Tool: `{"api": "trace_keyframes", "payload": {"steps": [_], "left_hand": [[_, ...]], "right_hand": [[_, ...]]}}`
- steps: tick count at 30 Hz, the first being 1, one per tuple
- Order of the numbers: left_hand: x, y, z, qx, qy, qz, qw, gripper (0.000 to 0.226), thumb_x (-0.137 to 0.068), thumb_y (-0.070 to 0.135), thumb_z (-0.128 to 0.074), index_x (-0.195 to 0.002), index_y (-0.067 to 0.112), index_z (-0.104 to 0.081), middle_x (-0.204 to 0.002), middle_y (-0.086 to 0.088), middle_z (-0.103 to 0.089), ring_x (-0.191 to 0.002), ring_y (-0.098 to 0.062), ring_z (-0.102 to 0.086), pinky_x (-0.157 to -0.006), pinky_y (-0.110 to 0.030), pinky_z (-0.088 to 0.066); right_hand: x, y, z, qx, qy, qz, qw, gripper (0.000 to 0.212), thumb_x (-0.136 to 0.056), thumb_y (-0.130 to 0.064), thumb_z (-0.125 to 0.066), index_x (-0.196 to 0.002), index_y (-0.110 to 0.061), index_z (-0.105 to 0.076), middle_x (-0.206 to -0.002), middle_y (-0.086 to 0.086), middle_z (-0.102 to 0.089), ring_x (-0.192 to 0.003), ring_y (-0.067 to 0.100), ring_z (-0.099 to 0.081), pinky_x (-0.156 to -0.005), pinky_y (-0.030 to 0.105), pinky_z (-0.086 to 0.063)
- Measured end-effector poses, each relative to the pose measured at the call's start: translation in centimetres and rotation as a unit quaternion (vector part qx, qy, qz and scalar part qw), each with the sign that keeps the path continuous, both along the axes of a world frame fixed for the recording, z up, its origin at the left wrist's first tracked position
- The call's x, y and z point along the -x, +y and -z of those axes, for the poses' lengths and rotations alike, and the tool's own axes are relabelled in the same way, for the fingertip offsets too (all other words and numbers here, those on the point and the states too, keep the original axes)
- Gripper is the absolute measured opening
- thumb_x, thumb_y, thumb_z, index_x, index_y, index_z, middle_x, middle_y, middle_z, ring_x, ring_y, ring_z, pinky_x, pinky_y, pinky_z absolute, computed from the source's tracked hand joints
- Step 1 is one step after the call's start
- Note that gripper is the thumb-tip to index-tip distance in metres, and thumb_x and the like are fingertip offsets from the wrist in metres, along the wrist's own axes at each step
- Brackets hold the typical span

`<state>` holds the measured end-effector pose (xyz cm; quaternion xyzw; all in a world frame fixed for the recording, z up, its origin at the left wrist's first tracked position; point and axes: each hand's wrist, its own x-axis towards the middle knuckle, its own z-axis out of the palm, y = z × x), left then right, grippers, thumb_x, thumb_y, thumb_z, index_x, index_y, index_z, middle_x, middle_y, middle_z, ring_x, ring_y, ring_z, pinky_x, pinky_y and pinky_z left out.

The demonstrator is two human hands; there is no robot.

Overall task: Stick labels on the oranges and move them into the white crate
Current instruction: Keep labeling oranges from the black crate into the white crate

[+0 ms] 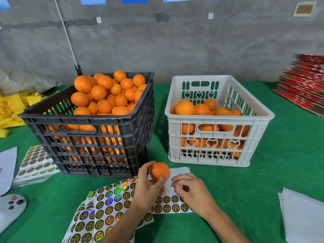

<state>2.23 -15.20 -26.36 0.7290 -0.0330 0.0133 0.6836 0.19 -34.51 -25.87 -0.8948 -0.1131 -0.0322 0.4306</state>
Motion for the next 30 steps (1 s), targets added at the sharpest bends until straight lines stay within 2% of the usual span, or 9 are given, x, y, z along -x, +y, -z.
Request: {"api": "trace_keyframes", "payload": {"steps": [4, 7, 9, 13, 17, 21, 23, 26, 30], "left_hand": [[0.1, 0.0, 0.1, -0.03, -0.023, 0.011, 0.999, 0.055, -0.089, 0.028, -0.081, -0.131, 0.043, -0.048, -0.118, -0.023, -0.061, -0.067, -0.029, -0.075, -0.065, -0.039, -0.064], [0.6, -0.3, -0.1, -0.097, -0.066, 0.039, 0.992, 0.058, -0.083, 0.044, -0.083, -0.128, 0.053, -0.048, -0.13, 0.009, -0.051, -0.071, -0.024, -0.075, -0.068, -0.034, -0.063], [0.8, -0.4, -0.1, -0.12, -0.083, 0.051, 0.988, 0.06, -0.079, 0.051, -0.082, -0.129, 0.054, -0.049, -0.129, 0.021, -0.046, -0.073, -0.022, -0.073, -0.067, -0.031, -0.062], [0.7, -0.3, 0.2, -0.107, -0.089, 0.046, 0.989, 0.061, -0.08, 0.05, -0.083, -0.132, 0.049, -0.051, -0.13, 0.019, -0.045, -0.072, -0.025, -0.073, -0.065, -0.031, -0.061], [0.9, -0.4, -0.3, -0.083, -0.08, 0.043, 0.992, 0.058, -0.085, 0.033, -0.085, -0.127, 0.054, -0.051, -0.131, 0.011, -0.047, -0.072, -0.027, -0.074, -0.065, -0.031, -0.062], [1.3, -0.6, -2.4, -0.023, -0.062, 0.038, 0.997, 0.059, -0.085, 0.021, -0.086, -0.122, 0.055, -0.055, -0.124, -0.015, -0.057, -0.071, -0.03, -0.075, -0.067, -0.034, -0.062], [1.2, -0.6, -4.0, 0.003, -0.078, 0.031, 0.996, 0.058, -0.085, 0.015, -0.086, -0.122, 0.051, -0.058, -0.123, -0.018, -0.056, -0.069, -0.034, -0.073, -0.065, -0.036, -0.062], [0.9, -0.8, -6.6, -0.011, -0.134, 0.03, 0.99, 0.059, -0.087, 0.011, -0.083, -0.126, 0.049, -0.058, -0.13, -0.001, -0.049, -0.068, -0.035, -0.071, -0.065, -0.039, -0.062], [0.2, -2.5, -10.8, -0.084, -0.23, 0.026, 0.969, 0.058, -0.083, 0.037, -0.081, -0.133, 0.048, -0.053, -0.136, 0.019, -0.043, -0.077, -0.025, -0.073, -0.072, -0.038, -0.064]], "right_hand": [[-0.1, 0.2, -0.4, -0.119, 0.003, 0.101, 0.988, 0.015, -0.099, -0.023, -0.065, -0.09, -0.027, -0.076, -0.097, -0.016, -0.071, -0.087, 0.003, -0.067, -0.084, 0.027, -0.057], [-0.2, 0.5, -0.7, -0.115, -0.075, 0.179, 0.974, 0.013, -0.1, -0.027, -0.063, -0.093, -0.026, -0.073, -0.092, -0.015, -0.066, -0.08, 0.004, -0.064, -0.073, 0.029, -0.057], [-0.1, 0.9, -0.6, -0.095, -0.105, 0.161, 0.977, 0.015, -0.099, -0.032, -0.063, -0.096, -0.023, -0.075, -0.095, -0.019, -0.064, -0.085, 0.004, -0.063, -0.075, 0.027, -0.056], [0.3, 1.6, -0.4, -0.126, -0.107, 0.098, 0.981, 0.027, -0.098, -0.045, -0.06, -0.101, -0.024, -0.078, -0.104, -0.022, -0.064, -0.102, 0.005, -0.064, -0.087, 0.025, -0.055], [0.5, 1.4, -1.2, -0.144, -0.118, 0.071, 0.98, 0.052, -0.107, -0.055, -0.036, -0.108, -0.026, -0.079, -0.111, -0.025, -0.066, -0.115, 0.004, -0.061, -0.095, 0.019, -0.048], [0.4, 1.2, -3.4, -0.225, -0.078, 0.055, 0.97, 0.049, -0.105, -0.059, -0.036, -0.113, -0.033, -0.077, -0.116, -0.021, -0.07, -0.114, 0.004, -0.064, -0.094, 0.017, -0.05], [0.0, 0.9, -4.9, -0.203, -0.08, 0.025, 0.976, 0.04, -0.101, -0.064, -0.046, -0.117, -0.04, -0.073, -0.122, -0.021, -0.067, -0.116, 0.003, -0.063, -0.091, 0.021, -0.054], [-0.5, 0.5, -7.4, -0.136, -0.09, -0.009, 0.987, 0.04, -0.091, -0.068, -0.062, -0.128, -0.05, -0.063, -0.132, -0.028, -0.059, -0.116, -0.002, -0.061, -0.091, 0.024, -0.055], [-0.9, 0.0, -10.7, -0.164, -0.147, 0.025, 0.975, 0.054, -0.082, -0.068, -0.073, -0.131, -0.05, -0.061, -0.126, -0.03, -0.061, -0.112, -0.002, -0.063, -0.09, 0.021, -0.055]]}}
